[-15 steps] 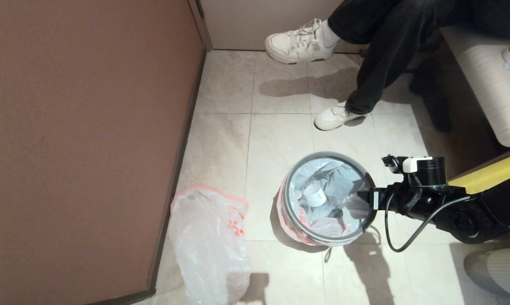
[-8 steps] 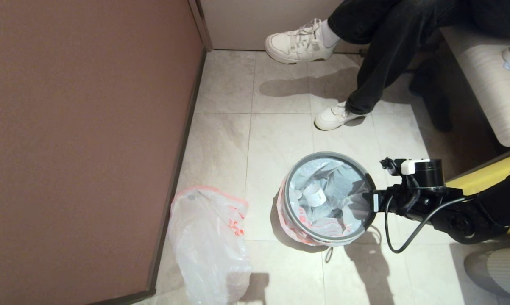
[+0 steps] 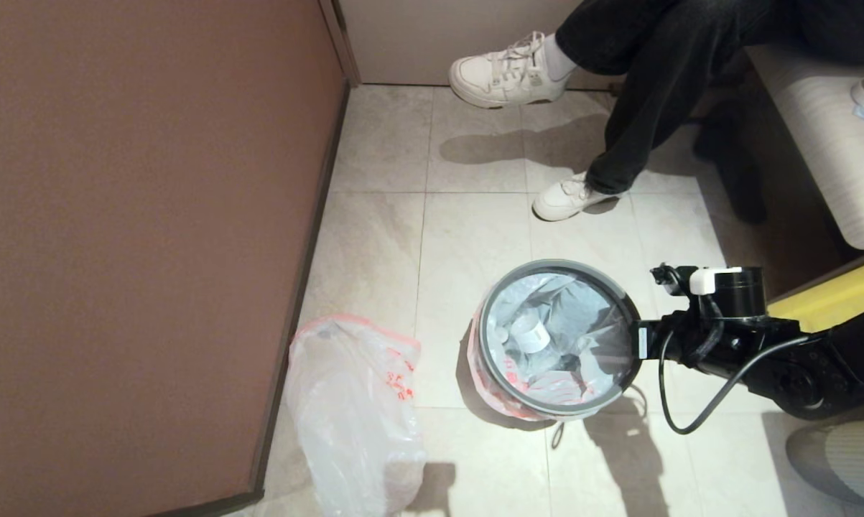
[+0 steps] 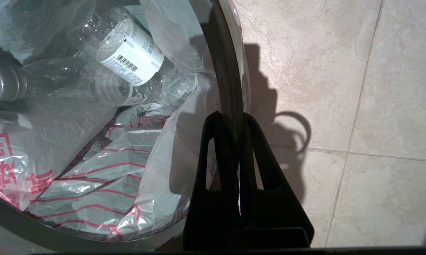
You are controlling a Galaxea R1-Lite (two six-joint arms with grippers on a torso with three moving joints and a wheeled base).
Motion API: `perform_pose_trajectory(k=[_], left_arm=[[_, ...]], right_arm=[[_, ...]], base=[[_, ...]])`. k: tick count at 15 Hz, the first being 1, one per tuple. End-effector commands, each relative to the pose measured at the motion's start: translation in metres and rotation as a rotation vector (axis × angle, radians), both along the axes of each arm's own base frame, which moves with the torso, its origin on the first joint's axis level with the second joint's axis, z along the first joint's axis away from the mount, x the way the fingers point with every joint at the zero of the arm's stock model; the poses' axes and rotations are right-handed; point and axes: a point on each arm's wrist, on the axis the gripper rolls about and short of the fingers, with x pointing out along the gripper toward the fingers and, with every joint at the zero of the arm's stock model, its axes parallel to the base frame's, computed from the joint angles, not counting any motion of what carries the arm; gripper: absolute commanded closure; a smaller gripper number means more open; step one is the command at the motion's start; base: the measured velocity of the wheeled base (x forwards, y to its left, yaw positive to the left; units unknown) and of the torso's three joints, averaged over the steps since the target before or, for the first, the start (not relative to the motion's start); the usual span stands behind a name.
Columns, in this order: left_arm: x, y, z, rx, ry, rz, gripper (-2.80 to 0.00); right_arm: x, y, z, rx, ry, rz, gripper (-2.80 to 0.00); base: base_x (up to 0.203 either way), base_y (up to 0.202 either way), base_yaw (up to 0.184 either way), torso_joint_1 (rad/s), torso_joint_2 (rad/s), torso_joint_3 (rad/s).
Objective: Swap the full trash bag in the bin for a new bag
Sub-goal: Place the trash can ring on the floor
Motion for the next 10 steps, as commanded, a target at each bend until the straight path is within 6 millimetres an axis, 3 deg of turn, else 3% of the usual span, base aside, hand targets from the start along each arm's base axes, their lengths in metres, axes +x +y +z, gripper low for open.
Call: perform_pose_trajectory(k=[1, 5, 10], left_arm=[[0.0, 0.0, 0.0, 0.0, 0.001, 0.0, 0.0], [0.0, 0.0, 0.0, 0.0, 0.001, -0.001, 0.0], [0.0, 0.0, 0.0, 0.0, 0.001, 0.0, 0.0]], right_arm=[[-0.009, 0.0, 0.014, 0.006, -0.038, 0.001, 0.0], [-0.035, 0.001, 0.043, 0.023, -0.088, 0.019, 0.0], [-0.096, -0.015, 0.099, 0.077, -0.089, -0.014, 0.0]], base=[[0.0, 0.0, 0.0, 0.0, 0.0, 0.0], [0.0, 0.0, 0.0, 0.0, 0.0, 0.0], [0.0, 0.0, 0.0, 0.0, 0.0, 0.0]])
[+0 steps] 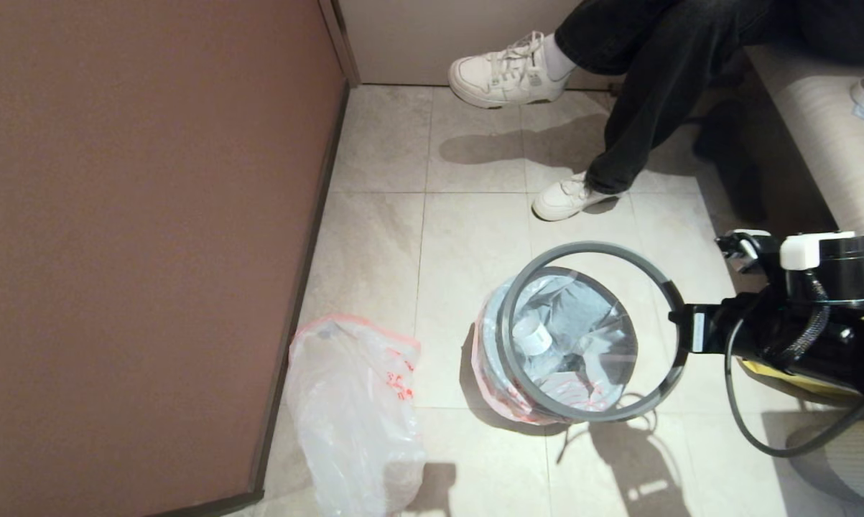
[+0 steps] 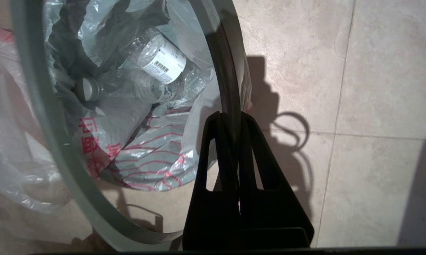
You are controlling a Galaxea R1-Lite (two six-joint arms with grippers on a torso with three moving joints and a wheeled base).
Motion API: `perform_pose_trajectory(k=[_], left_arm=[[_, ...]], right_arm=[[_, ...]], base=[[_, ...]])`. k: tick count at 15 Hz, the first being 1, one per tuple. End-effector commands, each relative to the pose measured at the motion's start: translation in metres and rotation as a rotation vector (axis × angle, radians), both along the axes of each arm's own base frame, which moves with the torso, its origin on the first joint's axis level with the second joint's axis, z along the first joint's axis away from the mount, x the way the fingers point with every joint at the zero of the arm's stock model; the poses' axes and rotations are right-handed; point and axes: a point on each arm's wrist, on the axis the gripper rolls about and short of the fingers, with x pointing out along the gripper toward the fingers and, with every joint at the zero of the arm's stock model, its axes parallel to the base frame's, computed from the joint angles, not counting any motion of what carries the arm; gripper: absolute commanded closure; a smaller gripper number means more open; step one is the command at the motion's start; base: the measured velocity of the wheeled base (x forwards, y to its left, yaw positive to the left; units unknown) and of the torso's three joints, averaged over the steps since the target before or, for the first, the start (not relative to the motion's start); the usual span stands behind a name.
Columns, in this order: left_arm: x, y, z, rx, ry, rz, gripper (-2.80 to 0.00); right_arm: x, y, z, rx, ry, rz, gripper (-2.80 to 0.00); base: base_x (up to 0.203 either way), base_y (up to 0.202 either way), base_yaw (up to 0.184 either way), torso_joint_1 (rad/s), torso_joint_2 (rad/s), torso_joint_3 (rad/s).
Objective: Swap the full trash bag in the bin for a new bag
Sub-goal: Place the trash can ring on the floor
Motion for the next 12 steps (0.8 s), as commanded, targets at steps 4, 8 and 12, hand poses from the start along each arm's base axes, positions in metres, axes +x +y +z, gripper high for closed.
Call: perform_pose_trajectory(k=[4, 8, 12], left_arm=[[0.0, 0.0, 0.0, 0.0, 0.001, 0.001, 0.0], [0.0, 0.0, 0.0, 0.0, 0.001, 0.001, 0.0], [0.0, 0.0, 0.0, 0.0, 0.002, 0.0, 0.0]], right_arm=[[-0.067, -0.026, 0.049, 0.021, -0.041, -0.056, 0.0], [-0.067, -0.081, 0.05, 0.001, -0.013, -0.32, 0.0], [-0.048, -0.148, 0.039, 0.006, 0.058, -0.47, 0.0]], base=[[0.0, 0.0, 0.0, 0.0, 0.0, 0.0], [0.0, 0.0, 0.0, 0.0, 0.0, 0.0], [0.0, 0.0, 0.0, 0.0, 0.0, 0.0]])
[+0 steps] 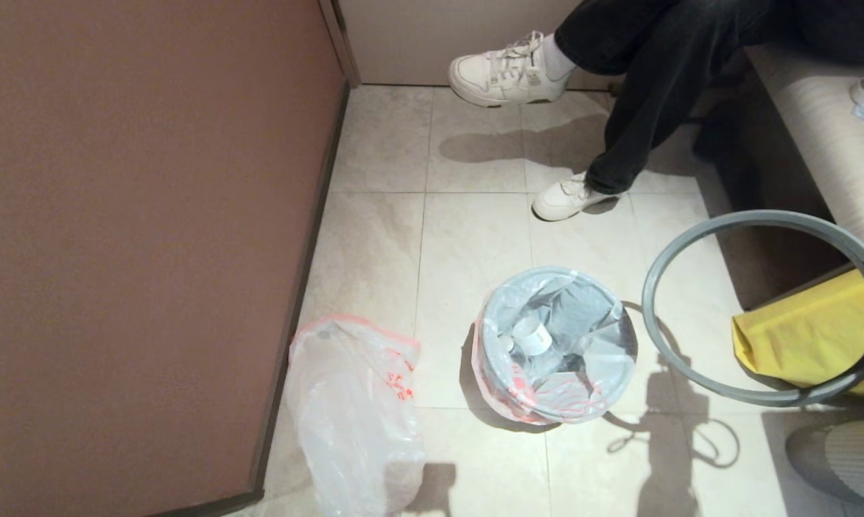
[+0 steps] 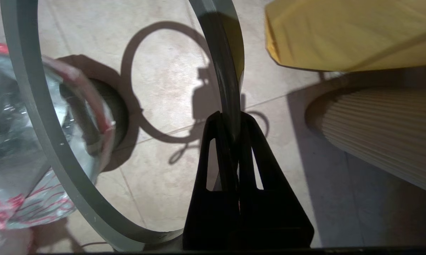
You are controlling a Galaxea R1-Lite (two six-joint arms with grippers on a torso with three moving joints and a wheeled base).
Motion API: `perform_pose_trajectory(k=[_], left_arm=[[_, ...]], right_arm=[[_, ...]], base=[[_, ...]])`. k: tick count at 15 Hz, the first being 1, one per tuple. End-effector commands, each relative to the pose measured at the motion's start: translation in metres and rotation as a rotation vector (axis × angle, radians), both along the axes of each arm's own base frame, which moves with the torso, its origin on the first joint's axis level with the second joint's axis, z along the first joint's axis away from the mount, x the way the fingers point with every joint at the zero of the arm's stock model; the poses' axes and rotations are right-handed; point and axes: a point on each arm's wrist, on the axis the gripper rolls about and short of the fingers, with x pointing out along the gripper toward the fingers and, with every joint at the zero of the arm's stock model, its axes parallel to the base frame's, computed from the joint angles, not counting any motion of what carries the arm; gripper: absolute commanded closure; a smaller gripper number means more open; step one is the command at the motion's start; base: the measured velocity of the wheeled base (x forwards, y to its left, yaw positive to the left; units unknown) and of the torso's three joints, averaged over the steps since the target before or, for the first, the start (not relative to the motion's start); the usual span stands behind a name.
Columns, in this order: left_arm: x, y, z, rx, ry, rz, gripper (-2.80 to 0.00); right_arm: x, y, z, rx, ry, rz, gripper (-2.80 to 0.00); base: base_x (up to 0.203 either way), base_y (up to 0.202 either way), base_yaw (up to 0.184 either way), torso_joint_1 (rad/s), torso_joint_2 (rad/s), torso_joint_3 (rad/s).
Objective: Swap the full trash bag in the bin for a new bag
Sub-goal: Place the trash can ring on the floor
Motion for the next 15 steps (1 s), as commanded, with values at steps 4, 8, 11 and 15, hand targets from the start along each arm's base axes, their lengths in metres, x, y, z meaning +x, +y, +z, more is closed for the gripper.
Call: perform_pose_trajectory(k=[4, 8, 11, 15], left_arm=[[0.0, 0.0, 0.0, 0.0, 0.0, 0.001, 0.0], [0.0, 0.0, 0.0, 0.0, 0.0, 0.0, 0.0], [0.0, 0.0, 0.0, 0.0, 0.002, 0.0, 0.0], [0.0, 0.0, 0.0, 0.0, 0.0, 0.0, 0.0]], right_arm=[[0.051, -0.065, -0.052, -0.025, 0.123, -0.074, 0.0], [0.092, -0.092, -0.127, -0.054, 0.247, -0.021, 0.0], [0.122, -0.105, -0.186, -0.086, 0.321, 0.056, 0.0], [0.17, -0.098, -0.252, -0.113, 0.355, 0.172, 0.0]], base=[[0.0, 0.0, 0.0, 0.0, 0.0, 0.0], [0.0, 0.0, 0.0, 0.0, 0.0, 0.0], [0.0, 0.0, 0.0, 0.0, 0.0, 0.0], [0.0, 0.0, 0.0, 0.0, 0.0, 0.0]])
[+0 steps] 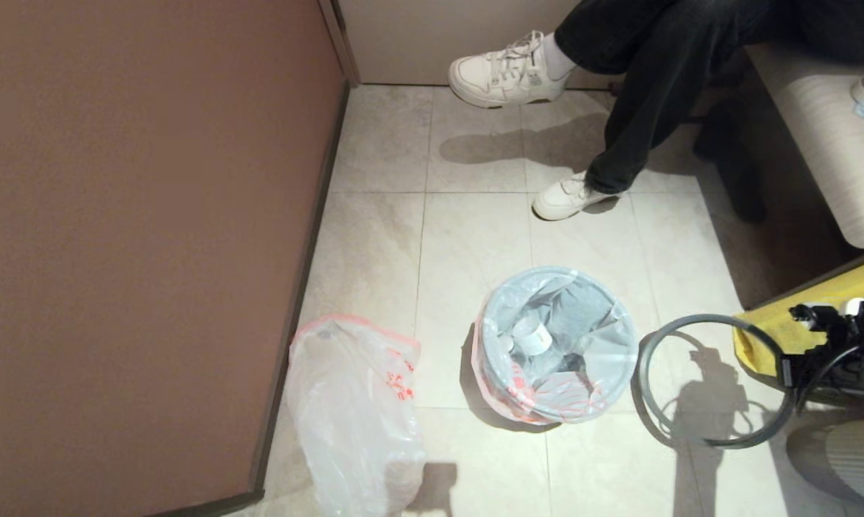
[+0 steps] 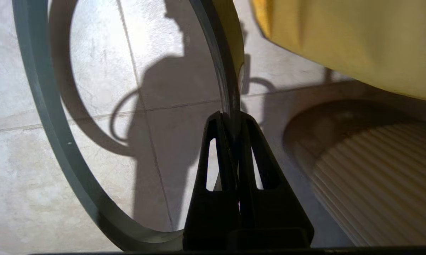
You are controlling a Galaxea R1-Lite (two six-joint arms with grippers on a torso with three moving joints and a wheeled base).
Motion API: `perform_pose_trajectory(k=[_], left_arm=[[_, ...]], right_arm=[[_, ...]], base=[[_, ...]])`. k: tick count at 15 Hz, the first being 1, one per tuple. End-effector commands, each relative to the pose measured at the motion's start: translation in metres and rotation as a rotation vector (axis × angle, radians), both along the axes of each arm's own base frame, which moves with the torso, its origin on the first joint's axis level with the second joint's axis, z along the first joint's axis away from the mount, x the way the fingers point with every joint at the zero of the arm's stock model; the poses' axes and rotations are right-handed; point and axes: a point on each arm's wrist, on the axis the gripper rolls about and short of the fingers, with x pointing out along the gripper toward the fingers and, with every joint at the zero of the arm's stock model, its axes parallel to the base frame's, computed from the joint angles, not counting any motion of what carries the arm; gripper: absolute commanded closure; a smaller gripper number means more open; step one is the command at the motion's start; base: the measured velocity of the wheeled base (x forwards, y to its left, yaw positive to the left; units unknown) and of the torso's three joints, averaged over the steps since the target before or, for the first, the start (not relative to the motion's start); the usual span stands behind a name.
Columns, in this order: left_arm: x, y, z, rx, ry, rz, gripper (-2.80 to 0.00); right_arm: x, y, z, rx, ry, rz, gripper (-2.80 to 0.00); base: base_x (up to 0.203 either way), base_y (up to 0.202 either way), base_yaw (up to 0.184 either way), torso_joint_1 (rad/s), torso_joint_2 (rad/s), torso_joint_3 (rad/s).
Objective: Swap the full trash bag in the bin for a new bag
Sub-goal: Place the trash can ring on the floor
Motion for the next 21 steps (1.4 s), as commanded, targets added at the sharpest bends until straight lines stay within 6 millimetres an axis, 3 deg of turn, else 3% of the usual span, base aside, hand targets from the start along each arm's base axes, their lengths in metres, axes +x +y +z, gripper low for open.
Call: perform_pose_trajectory(k=[1, 2, 4, 6, 9, 12, 13, 14, 16, 18, 21], left_arm=[[0.0, 0.0, 0.0, 0.0, 0.0, 0.0, 0.0], [0.0, 0.0, 0.0, 0.0, 0.0, 0.0, 0.0], [0.0, 0.0, 0.0, 0.0, 0.0, 0.0, 0.0], [0.0, 0.0, 0.0, 0.0, 0.0, 0.0, 0.0], [0.0, 0.0, 0.0, 0.0, 0.0, 0.0, 0.0], [0.0, 0.0, 0.0, 0.0, 0.0, 0.0, 0.0], [0.0, 0.0, 0.0, 0.0, 0.0, 0.0, 0.0], [0.0, 0.0, 0.0, 0.0, 0.0, 0.0, 0.0], [0.0, 0.0, 0.0, 0.0, 0.0, 0.001, 0.0], [0.0, 0.0, 0.0, 0.0, 0.0, 0.0, 0.0], [0.0, 0.0, 0.0, 0.0, 0.0, 0.002, 0.0]], right_arm=[[0.02, 0.011, -0.055, 0.044, 0.083, 0.049, 0.0], [0.029, 0.016, -0.062, 0.054, 0.08, 0.061, -2.8], [0.034, 0.017, -0.062, 0.064, 0.066, 0.048, -2.8], [0.029, 0.015, -0.044, 0.057, 0.046, 0.039, -2.8], [0.002, 0.016, 0.016, 0.078, 0.033, 0.012, -2.8], [-0.046, 0.033, 0.067, 0.172, 0.07, -0.018, -2.8], [-0.065, 0.041, 0.075, 0.196, 0.087, -0.028, -1.54], [-0.083, 0.048, 0.081, 0.216, 0.1, -0.038, 0.0], [-0.114, 0.062, 0.09, 0.262, 0.103, -0.065, 0.0], [-0.133, 0.073, 0.088, 0.335, 0.13, -0.084, 0.0], [-0.126, 0.087, 0.092, 0.429, 0.13, -0.105, 0.0]], base=[[0.0, 0.0, 0.0, 0.0, 0.0, 0.0], [0.0, 0.0, 0.0, 0.0, 0.0, 0.0], [0.0, 0.0, 0.0, 0.0, 0.0, 0.0], [0.0, 0.0, 0.0, 0.0, 0.0, 0.0], [0.0, 0.0, 0.0, 0.0, 0.0, 0.0], [0.0, 0.0, 0.0, 0.0, 0.0, 0.0], [0.0, 0.0, 0.0, 0.0, 0.0, 0.0], [0.0, 0.0, 0.0, 0.0, 0.0, 0.0], [0.0, 0.0, 0.0, 0.0, 0.0, 0.0], [0.0, 0.0, 0.0, 0.0, 0.0, 0.0], [0.0, 0.0, 0.0, 0.0, 0.0, 0.0]])
